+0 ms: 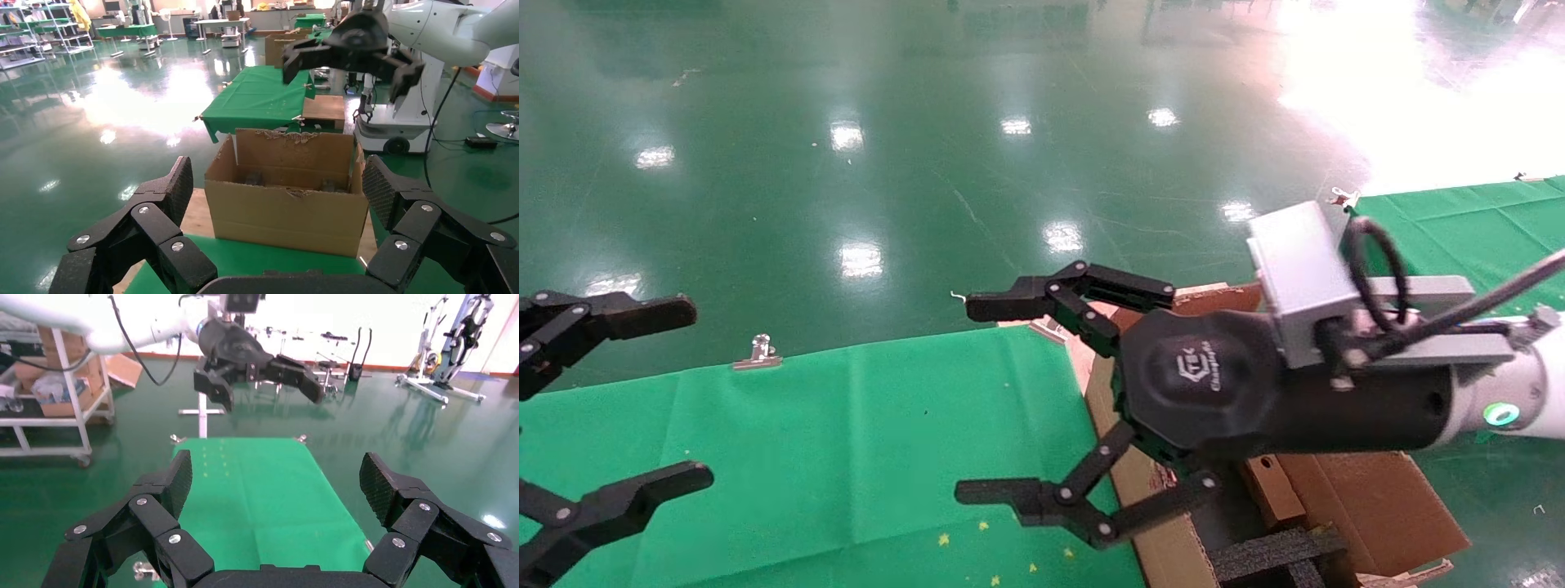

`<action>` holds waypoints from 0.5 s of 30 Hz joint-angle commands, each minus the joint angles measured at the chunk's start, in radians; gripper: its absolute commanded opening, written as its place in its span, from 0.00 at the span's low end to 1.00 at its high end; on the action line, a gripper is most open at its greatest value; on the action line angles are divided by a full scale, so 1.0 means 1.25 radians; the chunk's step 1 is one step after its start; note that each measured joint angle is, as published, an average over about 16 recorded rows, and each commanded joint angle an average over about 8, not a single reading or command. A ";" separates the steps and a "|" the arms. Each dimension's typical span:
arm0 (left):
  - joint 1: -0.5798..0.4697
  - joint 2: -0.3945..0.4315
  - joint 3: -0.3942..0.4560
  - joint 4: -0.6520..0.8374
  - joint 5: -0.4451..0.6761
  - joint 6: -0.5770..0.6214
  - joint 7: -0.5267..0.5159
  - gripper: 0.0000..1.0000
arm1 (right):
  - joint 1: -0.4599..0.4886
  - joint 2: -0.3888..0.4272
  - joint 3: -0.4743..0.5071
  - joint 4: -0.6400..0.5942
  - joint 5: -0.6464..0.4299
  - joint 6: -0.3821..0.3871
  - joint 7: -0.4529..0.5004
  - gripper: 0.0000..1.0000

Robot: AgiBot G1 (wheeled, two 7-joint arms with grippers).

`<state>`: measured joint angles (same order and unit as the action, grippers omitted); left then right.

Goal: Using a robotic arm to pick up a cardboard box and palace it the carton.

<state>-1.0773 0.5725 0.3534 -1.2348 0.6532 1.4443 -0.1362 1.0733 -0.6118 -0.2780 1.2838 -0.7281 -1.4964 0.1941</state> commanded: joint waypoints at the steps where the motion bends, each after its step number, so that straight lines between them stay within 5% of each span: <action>1: 0.000 0.000 0.000 0.000 0.000 0.000 0.000 1.00 | -0.015 -0.002 0.020 -0.002 0.016 -0.012 -0.024 1.00; 15: 0.000 0.000 0.000 0.000 0.000 0.000 0.000 1.00 | -0.007 -0.001 0.008 -0.001 0.007 -0.006 -0.012 1.00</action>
<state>-1.0772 0.5724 0.3534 -1.2347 0.6530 1.4441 -0.1362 1.0637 -0.6131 -0.2662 1.2824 -0.7186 -1.5042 0.1786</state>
